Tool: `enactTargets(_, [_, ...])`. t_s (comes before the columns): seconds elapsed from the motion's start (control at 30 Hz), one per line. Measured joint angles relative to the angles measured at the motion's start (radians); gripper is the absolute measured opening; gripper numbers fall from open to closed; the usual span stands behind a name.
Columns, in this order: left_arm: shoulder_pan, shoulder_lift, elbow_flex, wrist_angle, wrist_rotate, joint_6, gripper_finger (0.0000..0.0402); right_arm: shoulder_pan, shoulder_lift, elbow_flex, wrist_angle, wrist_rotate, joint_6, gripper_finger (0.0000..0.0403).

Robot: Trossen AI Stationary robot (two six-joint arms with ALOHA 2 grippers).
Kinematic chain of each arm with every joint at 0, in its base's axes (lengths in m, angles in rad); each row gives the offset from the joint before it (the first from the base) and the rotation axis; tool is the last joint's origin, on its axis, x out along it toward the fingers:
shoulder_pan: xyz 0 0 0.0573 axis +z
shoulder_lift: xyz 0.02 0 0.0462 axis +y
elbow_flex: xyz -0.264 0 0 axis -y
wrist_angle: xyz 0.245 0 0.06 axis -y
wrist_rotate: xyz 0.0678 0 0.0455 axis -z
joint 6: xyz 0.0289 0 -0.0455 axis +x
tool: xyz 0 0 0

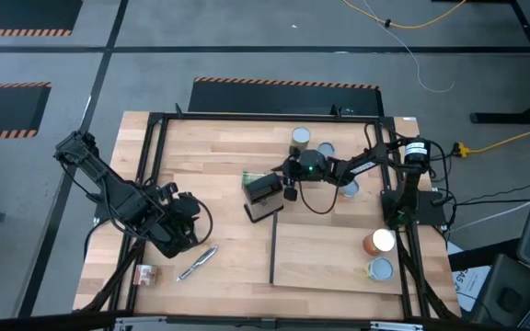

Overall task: Pick and place cans onto a shelf
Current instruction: Put the large canned oranges on the shelf

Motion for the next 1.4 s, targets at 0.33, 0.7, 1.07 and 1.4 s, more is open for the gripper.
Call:
enactTargets(0.33, [0.077,0.0,0.0,0.003,-0.074,0.035,0.0084,0.0,0.0,0.0,-0.038,0.0,0.0,0.0017])
enactTargets(0.7, [0.424,0.0,0.0,0.006,0.098,0.467,0.0084,0.0,0.0,0.0,-0.038,0.0,0.002,0.0019])
enactTargets(1.07, [0.792,-0.001,-0.301,0.498,0.42,0.897,0.0084,0.0,0.0,0.0,-0.038,-0.018,0.004,0.0013])
enactTargets(1.4, [1.025,0.027,-0.487,0.922,0.631,0.939,0.0084,0.0,0.0,0.0,-0.032,-0.053,0.004,0.0005])
